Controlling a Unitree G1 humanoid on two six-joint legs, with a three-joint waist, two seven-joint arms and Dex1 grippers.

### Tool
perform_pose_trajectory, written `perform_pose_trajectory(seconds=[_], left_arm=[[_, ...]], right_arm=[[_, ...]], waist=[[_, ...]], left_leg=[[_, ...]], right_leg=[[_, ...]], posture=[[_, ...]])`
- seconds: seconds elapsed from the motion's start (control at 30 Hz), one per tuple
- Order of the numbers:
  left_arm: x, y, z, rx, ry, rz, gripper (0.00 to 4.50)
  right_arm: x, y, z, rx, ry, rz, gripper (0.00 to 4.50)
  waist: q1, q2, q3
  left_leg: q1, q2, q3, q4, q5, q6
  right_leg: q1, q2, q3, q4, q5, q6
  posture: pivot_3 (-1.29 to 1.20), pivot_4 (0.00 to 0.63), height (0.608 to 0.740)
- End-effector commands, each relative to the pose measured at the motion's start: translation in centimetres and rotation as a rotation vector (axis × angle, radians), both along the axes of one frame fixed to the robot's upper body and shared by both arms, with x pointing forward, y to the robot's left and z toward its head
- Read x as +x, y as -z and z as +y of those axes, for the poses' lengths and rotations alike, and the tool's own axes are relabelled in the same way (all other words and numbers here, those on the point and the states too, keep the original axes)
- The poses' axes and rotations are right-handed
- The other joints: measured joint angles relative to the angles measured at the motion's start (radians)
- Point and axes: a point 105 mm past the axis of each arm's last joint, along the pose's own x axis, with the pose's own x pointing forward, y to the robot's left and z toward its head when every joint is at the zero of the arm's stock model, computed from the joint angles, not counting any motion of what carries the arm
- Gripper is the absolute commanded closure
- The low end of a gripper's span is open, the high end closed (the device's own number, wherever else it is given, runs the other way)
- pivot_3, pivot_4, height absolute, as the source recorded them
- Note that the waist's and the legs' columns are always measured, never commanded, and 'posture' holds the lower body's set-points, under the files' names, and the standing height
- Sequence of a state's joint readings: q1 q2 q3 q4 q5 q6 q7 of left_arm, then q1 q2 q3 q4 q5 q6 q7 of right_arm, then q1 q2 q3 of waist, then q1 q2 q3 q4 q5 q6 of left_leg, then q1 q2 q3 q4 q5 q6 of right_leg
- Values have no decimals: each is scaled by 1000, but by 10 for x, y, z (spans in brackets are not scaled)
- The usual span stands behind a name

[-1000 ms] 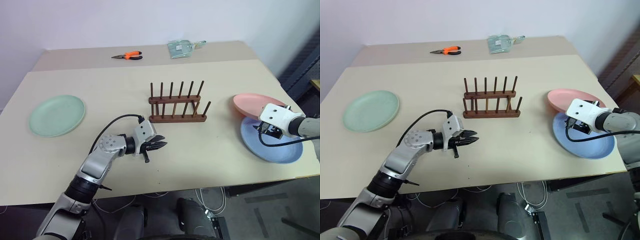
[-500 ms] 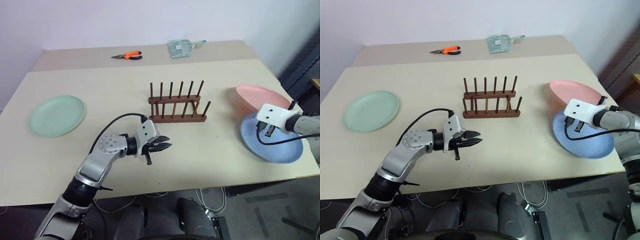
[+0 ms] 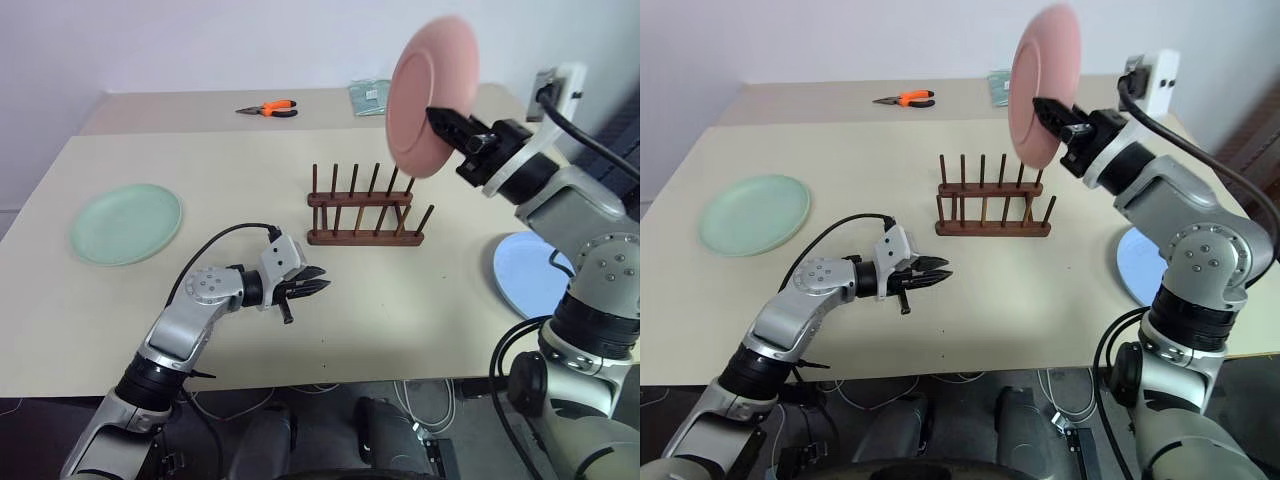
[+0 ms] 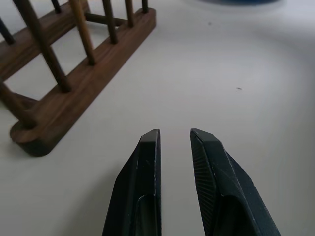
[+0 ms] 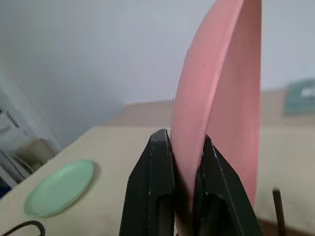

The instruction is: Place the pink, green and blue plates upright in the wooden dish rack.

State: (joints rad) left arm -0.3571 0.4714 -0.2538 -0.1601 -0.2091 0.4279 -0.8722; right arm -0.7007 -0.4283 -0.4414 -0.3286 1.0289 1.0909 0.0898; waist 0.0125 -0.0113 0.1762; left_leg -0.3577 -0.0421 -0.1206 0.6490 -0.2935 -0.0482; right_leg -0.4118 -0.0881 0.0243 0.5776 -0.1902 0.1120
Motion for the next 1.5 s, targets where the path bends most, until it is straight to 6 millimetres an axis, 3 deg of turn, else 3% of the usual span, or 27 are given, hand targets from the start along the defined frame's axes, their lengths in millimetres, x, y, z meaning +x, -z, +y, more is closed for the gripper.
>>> perform_pose_trajectory(seconds=[0.03, 0.3, 0.4, 0.5, 0.6, 0.7, 0.83, 0.87, 0.9, 0.93, 1.0, 1.03, 1.1, 1.17, 1.23, 1.33, 1.47, 1.5], left_arm=[[-3, -11, -2, -29, 15, -36, 3576], [-3, -11, -2, -32, 9, -37, 3576], [-4, -10, -2, -31, 8, -36, 3576], [-4, -10, -1, -30, 5, -34, 3576], [-4, -9, 0, -45, -1, -11, 3576], [0, -10, 3, -76, -34, 14, 2760], [30, -32, 21, -204, -246, -58, 731], [40, -39, 29, -227, -327, -94, 191], [52, -45, 41, -247, -437, -134, 39], [67, -55, 62, -293, -599, -166, 39], [91, -71, 122, -360, -1014, -240, 39], [93, -75, 158, -338, -1243, -288, 39], [79, -74, 218, -269, -1614, -329, 39], [57, -74, 258, -263, -1879, -337, 39], [36, -71, 282, -279, -2059, -308, 39], [10, -55, 303, -314, -2233, -192, 39], [6, -18, 302, -460, -2221, 92, 39], [5, -9, 299, -504, -2215, 166, 264]], right_arm=[[-6, -11, -9, 22, 33, -22, 4455], [0, 6, -13, -3, 58, 66, 4455], [4, 13, -13, -16, 72, 95, 3270], [6, 14, -12, -31, 72, 100, 1810], [7, 3, -14, -106, 120, 13, 310], [9, -14, -22, -278, 216, -146, 236], [9, -54, -43, -374, 337, -371, 118], [6, -63, -43, -376, 329, -416, 0], [0, -72, -38, -391, 304, -478, 0], [-7, -80, -28, -412, 255, -539, 0], [-20, -82, -1, -462, 103, -608, 0], [-28, -69, 19, -535, -12, -620, 0], [-41, -34, 48, -689, -194, -613, 0], [-53, -1, 66, -772, -355, -580, 0], [-57, 17, 73, -784, -420, -553, 0], [-57, 27, 83, -782, -457, -550, 0], [-56, 29, 88, -769, -467, -561, 0], [-56, 30, 88, -771, -468, -563, 0]], waist=[[-4, 0, 0], [-26, 0, 0], [-27, 0, 0], [-27, 0, 0], [-26, 0, 0], [-26, 0, 0], [-27, 0, 0], [-26, 0, 0], [-26, 0, 0], [-26, 0, 0], [-28, -1, 0], [-30, -2, 0], [-35, -4, -1], [-35, -6, -2], [-28, -7, -2], [-11, -11, 0], [4, -16, -1], [4, -16, -1]], left_leg=[[0, 0, 1, -1, 0, 0], [2, 2, 1, -2, 0, 0], [2, 2, 1, -2, 0, 0], [2, 2, 1, -2, 0, 0], [1, 2, 2, -2, 0, 0], [1, 2, 2, -2, 0, 0], [1, 2, 2, -2, 0, 0], [1, 2, 2, -2, 0, 0], [1, 2, 2, -1, 0, 0], [2, 2, 2, -1, 0, 0], [2, 2, 2, -2, 0, 0], [2, 3, 2, -2, 0, 0], [3, 4, 2, -3, 0, 0], [4, 5, 2, -4, -1, 2], [3, 5, 2, -3, -1, 2], [0, 1, 1, -1, 1, -2], [1, 0, 0, 0, 1, -3], [1, 0, -1, 0, 1, -3]], right_leg=[[0, 0, 0, 0, 0, 0], [-1, 2, 0, 2, 0, 0], [-1, 2, 0, 2, 0, 0], [-1, 2, 0, 2, 0, 0], [-1, 2, 0, 2, 0, 0], [-1, 1, 0, 1, 0, 1], [-1, 1, 0, 1, -2, 5], [-1, 1, 0, 1, -1, 6], [-1, 1, 0, 1, -1, 7], [-1, 2, 0, 1, 0, 7], [-1, 2, 0, 1, 0, 8], [-1, 2, 0, 1, 0, 8], [-1, 4, 0, 1, 0, 9], [-1, 5, 0, 1, 0, 9], [-2, 4, 0, 1, 0, 8], [-3, 0, 0, 1, 2, 8], [0, 0, -1, 0, 1, 10], [1, 0, -1, 1, 2, 10]], posture=[[0, 150, 740], [0, 150, 740], [0, 150, 740], [0, 150, 740], [0, 150, 740], [0, 150, 740], [0, 150, 740], [0, 150, 740], [0, 150, 740], [0, 150, 740], [0, 150, 740], [0, 150, 740], [0, 150, 740], [0, 150, 740], [0, 150, 740], [0, 150, 740], [0, 150, 740], [0, 150, 740]])
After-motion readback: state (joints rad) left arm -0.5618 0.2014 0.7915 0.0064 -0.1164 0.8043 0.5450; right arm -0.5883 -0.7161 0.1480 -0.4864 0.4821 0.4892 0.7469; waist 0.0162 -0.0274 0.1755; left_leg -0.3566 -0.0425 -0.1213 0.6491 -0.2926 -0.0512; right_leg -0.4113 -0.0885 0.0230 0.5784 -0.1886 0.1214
